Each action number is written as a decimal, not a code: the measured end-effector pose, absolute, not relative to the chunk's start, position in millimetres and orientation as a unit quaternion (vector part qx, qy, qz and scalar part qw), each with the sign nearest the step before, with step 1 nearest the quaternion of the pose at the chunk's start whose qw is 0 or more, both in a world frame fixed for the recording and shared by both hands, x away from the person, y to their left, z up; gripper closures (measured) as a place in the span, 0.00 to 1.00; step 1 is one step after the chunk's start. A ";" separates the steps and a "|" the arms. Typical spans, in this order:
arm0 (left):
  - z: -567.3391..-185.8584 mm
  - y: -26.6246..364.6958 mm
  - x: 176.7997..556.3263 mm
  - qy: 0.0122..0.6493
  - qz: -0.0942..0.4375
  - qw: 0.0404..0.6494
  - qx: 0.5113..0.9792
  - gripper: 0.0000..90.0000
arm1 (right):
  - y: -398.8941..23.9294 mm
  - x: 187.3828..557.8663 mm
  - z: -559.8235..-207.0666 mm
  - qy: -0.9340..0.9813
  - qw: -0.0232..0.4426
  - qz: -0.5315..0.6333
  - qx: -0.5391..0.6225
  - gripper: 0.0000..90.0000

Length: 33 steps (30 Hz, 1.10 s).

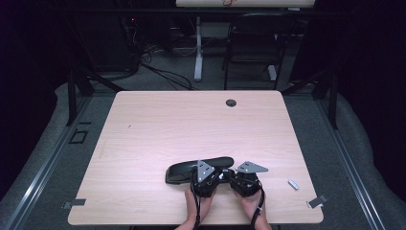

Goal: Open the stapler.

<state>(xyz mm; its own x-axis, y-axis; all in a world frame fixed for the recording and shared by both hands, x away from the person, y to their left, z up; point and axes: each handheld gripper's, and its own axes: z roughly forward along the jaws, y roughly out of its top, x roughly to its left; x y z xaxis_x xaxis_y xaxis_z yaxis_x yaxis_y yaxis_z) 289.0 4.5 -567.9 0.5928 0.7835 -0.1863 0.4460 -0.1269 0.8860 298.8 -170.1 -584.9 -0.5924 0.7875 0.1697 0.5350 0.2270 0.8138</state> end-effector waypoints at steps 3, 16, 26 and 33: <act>-564.6 6.3 288.7 0.419 0.167 0.516 0.728 1.00 | -170.2 298.8 -584.9 0.771 0.140 0.450 0.429 1.00; -548.7 17.1 287.6 0.423 0.170 0.542 0.706 1.00 | -169.0 297.7 -585.1 0.770 0.146 0.450 0.429 1.00; -535.6 29.1 285.1 0.428 0.173 0.561 0.687 1.00 | -168.7 297.6 -585.3 0.769 0.146 0.452 0.428 1.00; -530.5 35.3 282.2 0.429 0.177 0.571 0.677 1.00 | -168.4 297.2 -585.1 0.770 0.147 0.451 0.428 1.00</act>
<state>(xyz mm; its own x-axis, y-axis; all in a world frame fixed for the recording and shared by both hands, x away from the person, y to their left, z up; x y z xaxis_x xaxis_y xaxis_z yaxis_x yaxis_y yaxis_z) 282.2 35.3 -530.5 0.5689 0.7831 -0.2512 0.3797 0.0208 0.9249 297.2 -168.4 -585.1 -0.5911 0.7907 0.1595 0.5259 0.2279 0.8194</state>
